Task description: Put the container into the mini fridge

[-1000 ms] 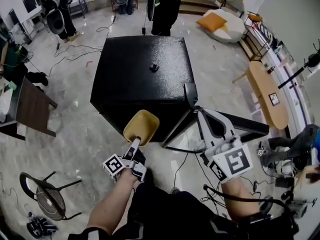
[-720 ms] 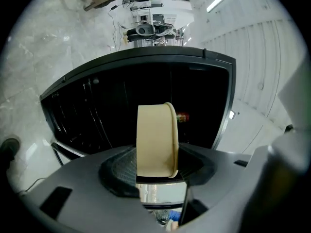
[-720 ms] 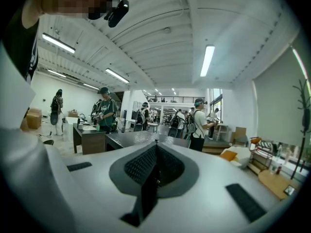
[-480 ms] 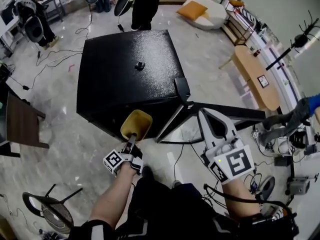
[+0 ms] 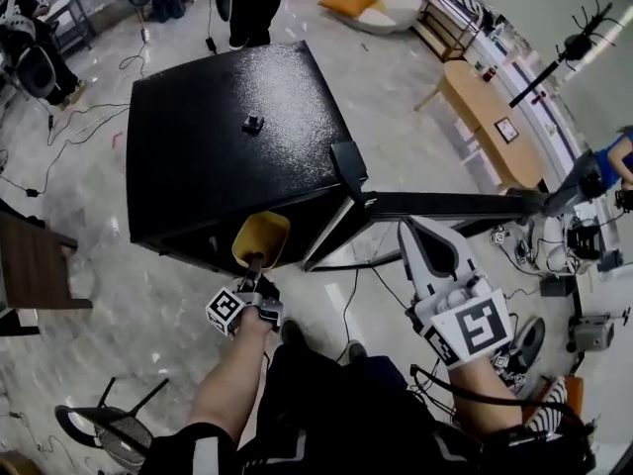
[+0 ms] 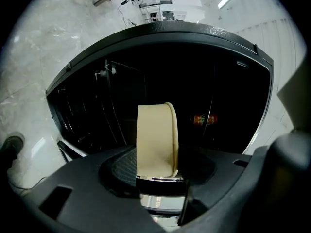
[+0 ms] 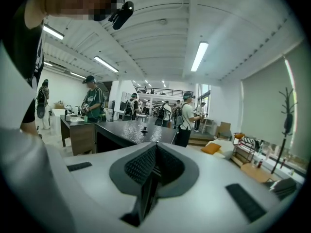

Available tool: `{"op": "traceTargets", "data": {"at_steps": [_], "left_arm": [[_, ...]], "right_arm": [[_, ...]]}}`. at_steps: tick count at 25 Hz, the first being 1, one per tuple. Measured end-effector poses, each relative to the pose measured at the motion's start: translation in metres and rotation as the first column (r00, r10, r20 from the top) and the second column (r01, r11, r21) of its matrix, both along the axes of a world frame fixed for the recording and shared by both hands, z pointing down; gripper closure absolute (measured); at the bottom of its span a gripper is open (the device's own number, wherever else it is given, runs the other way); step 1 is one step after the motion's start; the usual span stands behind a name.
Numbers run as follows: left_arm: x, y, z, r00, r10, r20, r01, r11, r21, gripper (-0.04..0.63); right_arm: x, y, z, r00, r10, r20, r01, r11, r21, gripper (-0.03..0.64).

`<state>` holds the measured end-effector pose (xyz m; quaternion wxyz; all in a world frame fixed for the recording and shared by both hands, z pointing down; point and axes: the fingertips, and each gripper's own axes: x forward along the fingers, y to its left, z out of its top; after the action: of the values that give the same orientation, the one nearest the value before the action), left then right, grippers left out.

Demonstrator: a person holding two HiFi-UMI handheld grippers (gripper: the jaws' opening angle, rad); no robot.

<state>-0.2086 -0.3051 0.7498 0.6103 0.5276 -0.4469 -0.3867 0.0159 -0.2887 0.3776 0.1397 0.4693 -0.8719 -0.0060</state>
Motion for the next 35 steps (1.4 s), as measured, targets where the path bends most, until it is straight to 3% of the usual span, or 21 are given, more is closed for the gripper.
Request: {"op": "traceTargets", "data": {"at_steps": [9,18,22,25,29,35], "left_arm": [[0.010,-0.016,0.007,0.997,-0.053,-0.047,0.054,0.999,0.006,0.364],[0.011,-0.027,0.023,0.991,-0.129,0.017,0.130,0.986,-0.099,0.363],[0.013,-0.029,0.023,0.992,-0.114,0.062,0.121,0.985,-0.121,0.355],[0.016,-0.025,0.023,0.991,-0.098,0.094,0.111,0.984,-0.142,0.310],[0.012,-0.019,0.024,0.983,-0.122,0.140,0.147,0.972,-0.182,0.301],[0.013,-0.021,0.022,0.979,-0.151,0.136,0.177,0.963,-0.201,0.272]], "right_arm": [[0.008,0.008,0.002,1.000,0.023,0.000,-0.023,0.999,-0.022,0.601],[0.026,0.017,0.001,0.998,0.053,-0.017,-0.053,0.998,-0.022,0.601],[0.028,0.017,0.001,0.998,0.055,-0.011,-0.055,0.998,-0.027,0.601],[0.028,0.018,0.002,0.999,0.046,-0.004,-0.046,0.999,-0.026,0.601],[0.030,0.018,0.005,0.999,0.046,-0.002,-0.046,0.998,-0.034,0.601],[0.032,0.018,0.006,0.999,0.046,-0.002,-0.046,0.998,-0.039,0.601]]}}
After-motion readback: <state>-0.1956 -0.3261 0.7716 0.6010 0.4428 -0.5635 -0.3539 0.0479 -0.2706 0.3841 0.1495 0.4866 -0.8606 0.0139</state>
